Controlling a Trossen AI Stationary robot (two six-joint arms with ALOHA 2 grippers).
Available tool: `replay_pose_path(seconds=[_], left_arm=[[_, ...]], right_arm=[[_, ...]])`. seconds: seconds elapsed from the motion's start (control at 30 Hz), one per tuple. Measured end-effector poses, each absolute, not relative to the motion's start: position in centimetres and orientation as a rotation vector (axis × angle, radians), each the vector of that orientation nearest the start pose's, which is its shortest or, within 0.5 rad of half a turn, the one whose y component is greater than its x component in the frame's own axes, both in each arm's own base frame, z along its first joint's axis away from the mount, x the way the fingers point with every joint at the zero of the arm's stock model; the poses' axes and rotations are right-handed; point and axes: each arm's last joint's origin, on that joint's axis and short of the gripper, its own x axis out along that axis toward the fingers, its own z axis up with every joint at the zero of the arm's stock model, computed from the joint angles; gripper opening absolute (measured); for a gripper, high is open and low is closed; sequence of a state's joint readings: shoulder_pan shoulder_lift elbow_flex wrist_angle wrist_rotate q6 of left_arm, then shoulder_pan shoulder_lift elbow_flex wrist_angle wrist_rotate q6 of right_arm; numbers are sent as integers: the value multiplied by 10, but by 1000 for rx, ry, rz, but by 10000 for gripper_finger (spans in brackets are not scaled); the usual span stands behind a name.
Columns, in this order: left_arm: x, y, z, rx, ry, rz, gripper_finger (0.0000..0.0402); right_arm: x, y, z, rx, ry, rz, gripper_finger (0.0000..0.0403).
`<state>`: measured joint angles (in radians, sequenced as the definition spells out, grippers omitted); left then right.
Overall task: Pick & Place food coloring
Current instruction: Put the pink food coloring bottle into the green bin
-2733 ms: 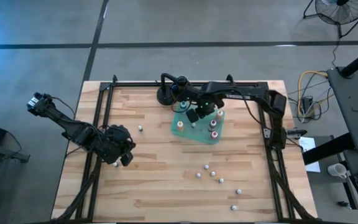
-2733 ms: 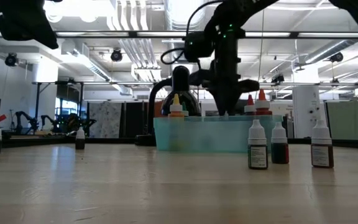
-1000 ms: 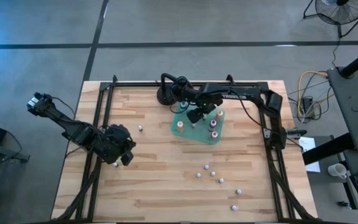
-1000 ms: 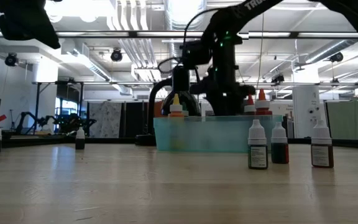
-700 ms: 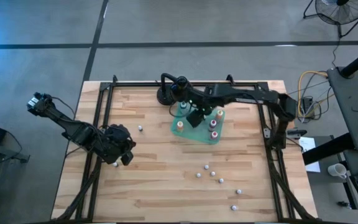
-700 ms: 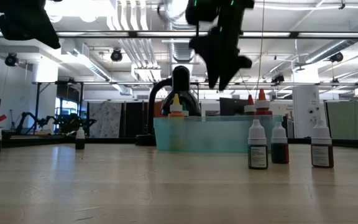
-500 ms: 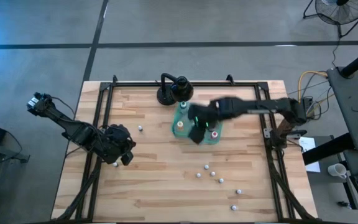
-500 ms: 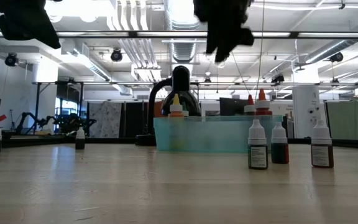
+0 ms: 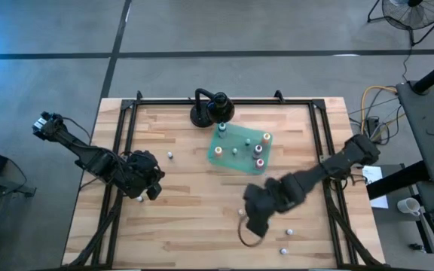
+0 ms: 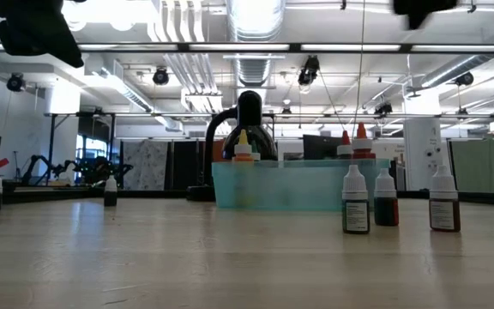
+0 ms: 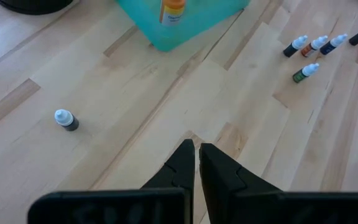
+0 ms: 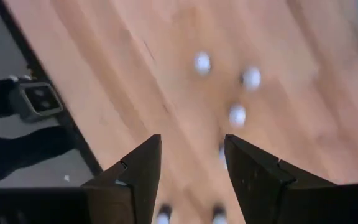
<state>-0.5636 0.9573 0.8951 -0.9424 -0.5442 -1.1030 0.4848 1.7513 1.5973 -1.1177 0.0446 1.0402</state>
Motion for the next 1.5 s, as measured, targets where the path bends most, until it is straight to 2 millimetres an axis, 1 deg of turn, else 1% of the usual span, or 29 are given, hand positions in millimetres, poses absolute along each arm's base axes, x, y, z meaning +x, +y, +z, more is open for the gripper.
replay_pose_path(seconds=[0.13, 0.27, 0.4, 0.5, 0.67, 0.87, 1.07, 1.33, 1.5], left_arm=[[148, -76, 286, -508, 737, 432, 0], [148, -76, 286, -508, 736, 432, 0], [148, -76, 286, -508, 737, 432, 0], [148, -76, 286, -508, 737, 432, 0], [148, -76, 286, -508, 737, 432, 0], [148, -76, 286, -508, 737, 432, 0], [148, -76, 286, -508, 737, 432, 0], [148, -76, 286, -508, 737, 432, 0], [148, -76, 286, -508, 737, 432, 0]], right_arm=[[282, 183, 282, 625, 1357, -447, 169], [259, 201, 268, 739, 1400, -627, 169], [245, 213, 251, 893, 1478, -747, 169], [237, 220, 238, 945, 1485, -811, 169], [230, 224, 222, 1012, 1466, -885, 169], [231, 227, 209, 1064, 1449, -853, 169], [224, 222, 194, 1071, 1491, -938, 169], [224, 224, 193, 1059, 1503, -905, 169], [222, 221, 187, 1048, 1506, -910, 165]])
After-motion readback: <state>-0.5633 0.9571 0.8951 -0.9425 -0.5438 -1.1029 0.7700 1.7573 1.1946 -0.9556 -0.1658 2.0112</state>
